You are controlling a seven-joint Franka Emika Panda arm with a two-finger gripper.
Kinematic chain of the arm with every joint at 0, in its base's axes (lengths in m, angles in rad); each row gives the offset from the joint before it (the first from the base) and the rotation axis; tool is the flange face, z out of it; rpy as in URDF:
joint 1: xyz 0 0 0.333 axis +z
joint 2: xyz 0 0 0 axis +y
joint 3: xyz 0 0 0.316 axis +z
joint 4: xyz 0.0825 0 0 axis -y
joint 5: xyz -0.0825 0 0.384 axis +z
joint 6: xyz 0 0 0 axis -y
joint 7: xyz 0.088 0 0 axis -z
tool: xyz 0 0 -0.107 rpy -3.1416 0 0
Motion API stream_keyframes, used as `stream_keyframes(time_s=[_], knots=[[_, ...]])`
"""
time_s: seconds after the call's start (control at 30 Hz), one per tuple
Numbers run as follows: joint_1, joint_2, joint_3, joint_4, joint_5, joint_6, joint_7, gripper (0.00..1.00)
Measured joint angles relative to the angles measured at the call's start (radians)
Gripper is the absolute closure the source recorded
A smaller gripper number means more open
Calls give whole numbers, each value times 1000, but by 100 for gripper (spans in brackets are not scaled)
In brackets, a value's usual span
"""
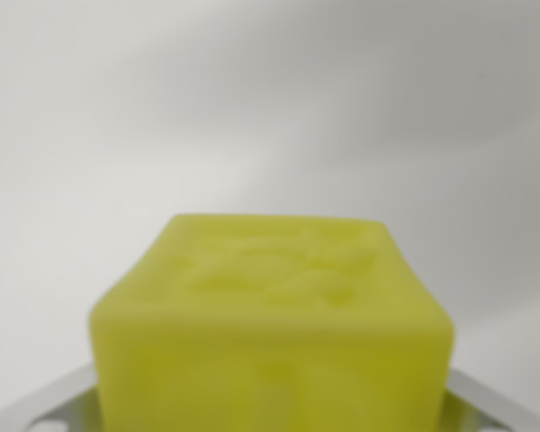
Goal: Pick yellow cube
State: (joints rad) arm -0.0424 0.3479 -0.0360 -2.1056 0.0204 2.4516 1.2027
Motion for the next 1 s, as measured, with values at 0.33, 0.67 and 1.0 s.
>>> stream_keyframes(time_s=[0.33, 0.67, 1.0], knots=[[0, -46, 0, 7, -4, -54, 2, 100], [-1, -89, 0, 20, -7, -109, 4, 100], [-1, -128, 0, 37, -9, -165, 6, 100]])
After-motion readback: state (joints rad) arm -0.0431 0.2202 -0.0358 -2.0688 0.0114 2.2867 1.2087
